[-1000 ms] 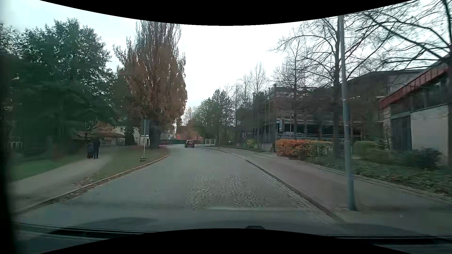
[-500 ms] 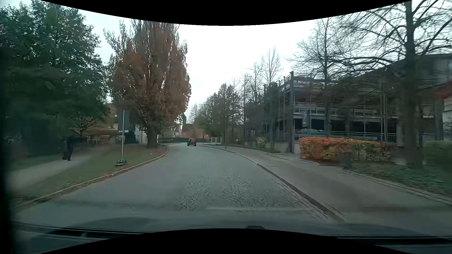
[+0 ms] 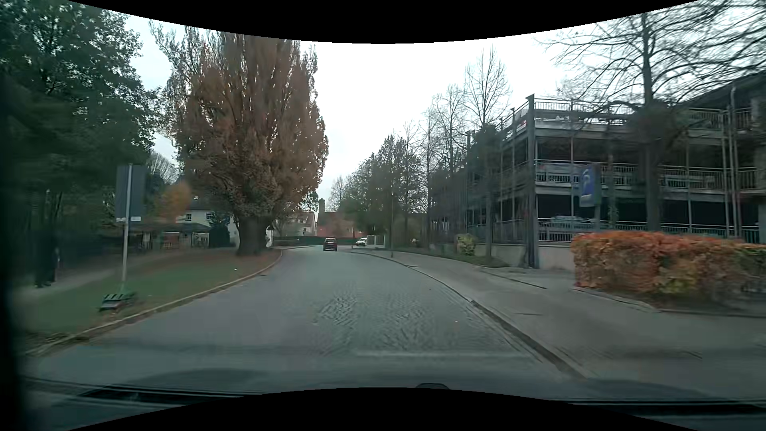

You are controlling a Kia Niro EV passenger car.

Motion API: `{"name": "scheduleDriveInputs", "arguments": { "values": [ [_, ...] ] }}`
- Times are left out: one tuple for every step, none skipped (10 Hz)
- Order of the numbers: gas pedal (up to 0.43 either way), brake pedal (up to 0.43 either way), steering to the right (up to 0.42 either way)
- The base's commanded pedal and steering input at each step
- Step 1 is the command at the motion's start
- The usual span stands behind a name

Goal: Follow the waypoints while adhering to traffic rules and regulations

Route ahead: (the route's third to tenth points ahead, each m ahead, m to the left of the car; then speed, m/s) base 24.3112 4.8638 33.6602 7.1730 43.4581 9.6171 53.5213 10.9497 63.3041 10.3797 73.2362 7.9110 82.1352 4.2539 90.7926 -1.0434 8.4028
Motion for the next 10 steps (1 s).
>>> {"name": "scheduleDriveInputs", "arguments": {
  "values": [
    [0.118,0.000,-0.039],
    [0.118,0.000,-0.041],
    [0.118,0.000,-0.040],
    [0.118,0.000,-0.039],
    [0.118,0.000,-0.037],
    [0.118,0.000,-0.033],
    [0.118,0.000,-0.031],
    [0.118,0.000,-0.030],
    [0.130,0.000,-0.030],
    [0.130,0.000,-0.031]
  ]
}}
